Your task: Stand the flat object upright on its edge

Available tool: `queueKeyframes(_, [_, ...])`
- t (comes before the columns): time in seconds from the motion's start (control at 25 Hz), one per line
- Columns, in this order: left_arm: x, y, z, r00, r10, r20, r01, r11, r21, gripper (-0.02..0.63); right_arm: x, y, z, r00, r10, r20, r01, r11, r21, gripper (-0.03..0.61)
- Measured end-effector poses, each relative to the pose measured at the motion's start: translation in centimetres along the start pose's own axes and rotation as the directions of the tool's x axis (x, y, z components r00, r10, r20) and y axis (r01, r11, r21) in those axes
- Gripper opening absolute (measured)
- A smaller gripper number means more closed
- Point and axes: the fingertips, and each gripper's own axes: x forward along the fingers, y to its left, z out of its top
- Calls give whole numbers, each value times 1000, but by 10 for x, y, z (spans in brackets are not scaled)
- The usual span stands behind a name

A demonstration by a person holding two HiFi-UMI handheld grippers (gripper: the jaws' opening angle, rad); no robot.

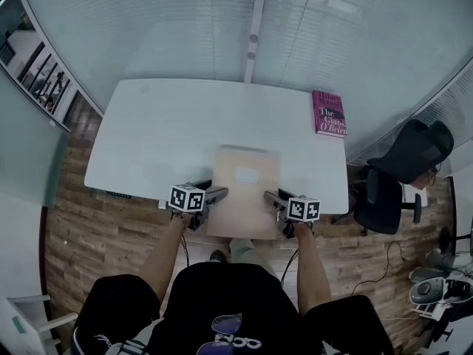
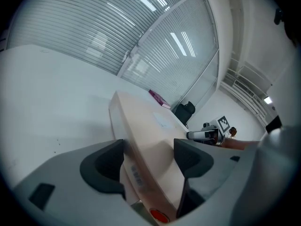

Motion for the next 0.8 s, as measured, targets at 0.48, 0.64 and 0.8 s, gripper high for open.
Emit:
queueKeyframes(0.48, [-2,0,6,1000,25,9,-25,1000,5,331,-1,3,6,1000,-5,-11,4,999,-32,288])
queueKeyframes(0.64, [-8,-5,18,999,40,32,-40,999,19,324,-4,8,11,1000,-5,-12,5,998,-55,288])
queueKeyframes(0.8, [-14,-11,35,997,39,74,-41,999,30,301,-10,20,26,1000,-8,15,9,995,-97,287])
